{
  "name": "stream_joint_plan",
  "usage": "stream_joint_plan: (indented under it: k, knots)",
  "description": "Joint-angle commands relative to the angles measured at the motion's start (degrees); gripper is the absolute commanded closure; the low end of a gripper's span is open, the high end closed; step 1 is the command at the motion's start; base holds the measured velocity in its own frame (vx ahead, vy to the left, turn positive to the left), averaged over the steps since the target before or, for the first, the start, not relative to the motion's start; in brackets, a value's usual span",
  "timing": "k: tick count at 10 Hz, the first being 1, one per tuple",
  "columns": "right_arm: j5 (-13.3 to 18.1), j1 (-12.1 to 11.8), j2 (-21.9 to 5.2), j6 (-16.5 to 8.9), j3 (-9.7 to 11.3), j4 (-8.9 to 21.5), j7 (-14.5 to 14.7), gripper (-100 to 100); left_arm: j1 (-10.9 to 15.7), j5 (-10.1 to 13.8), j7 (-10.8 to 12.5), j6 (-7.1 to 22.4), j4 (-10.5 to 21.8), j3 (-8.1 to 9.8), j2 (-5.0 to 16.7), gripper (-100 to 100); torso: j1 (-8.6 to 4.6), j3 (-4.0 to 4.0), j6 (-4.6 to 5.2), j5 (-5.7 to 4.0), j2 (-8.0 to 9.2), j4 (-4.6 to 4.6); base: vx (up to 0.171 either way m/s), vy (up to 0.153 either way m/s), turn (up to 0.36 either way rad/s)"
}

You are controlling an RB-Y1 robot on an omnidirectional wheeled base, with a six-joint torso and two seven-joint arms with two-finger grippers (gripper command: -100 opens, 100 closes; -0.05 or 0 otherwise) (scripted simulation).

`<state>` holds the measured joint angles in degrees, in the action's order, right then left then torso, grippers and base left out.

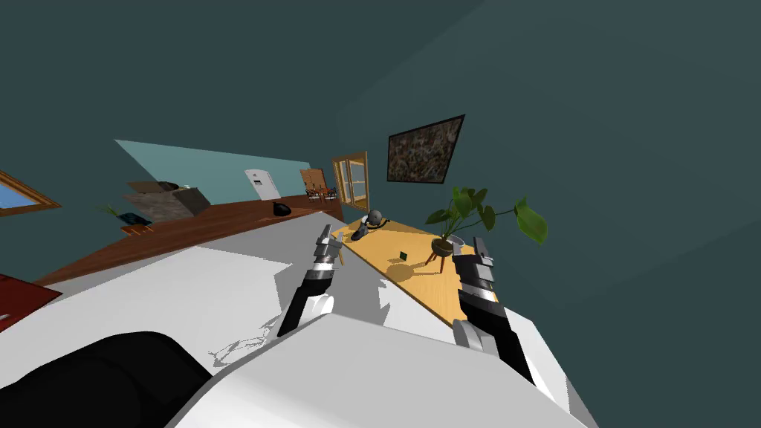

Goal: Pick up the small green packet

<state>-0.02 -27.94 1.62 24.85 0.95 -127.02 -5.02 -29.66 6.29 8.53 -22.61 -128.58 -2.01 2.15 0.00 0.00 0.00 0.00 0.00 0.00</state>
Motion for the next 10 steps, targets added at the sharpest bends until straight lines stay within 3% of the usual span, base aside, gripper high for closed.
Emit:
stream_joint_plan:
  k: [1, 4, 10]
  knots:
    - [-1.19, 0.68, -1.66, -0.58, -0.23, 1.08, -0.94, -100, 0.0, 0.0, 0.0, 0.0, 0.0, 0.0, 0.0, 0, 0.0, 0.0, 0.0, 0.0, 0.0, 0.0, -0.016, -0.014, 0.128]
    - [-5.12, 2.93, -5.24, -2.14, -1.23, 5.14, -4.28, -100, 0.01, 0.0, 0.0, 0.0, 0.0, 0.0, 0.0, 0, -0.2, 0.09, -0.01, -0.05, 0.16, 0.03, -0.046, -0.043, 0.179]
    - [-13.93, 7.95, -9.71, -4.51, -4.28, 15.75, -12.86, -100, 0.0, 0.0, 0.0, 0.0, 0.0, 0.0, 0.0, 0, -0.14, 0.01, -0.01, -0.04, 0.01, 0.0, -0.019, -0.027, 0.191]
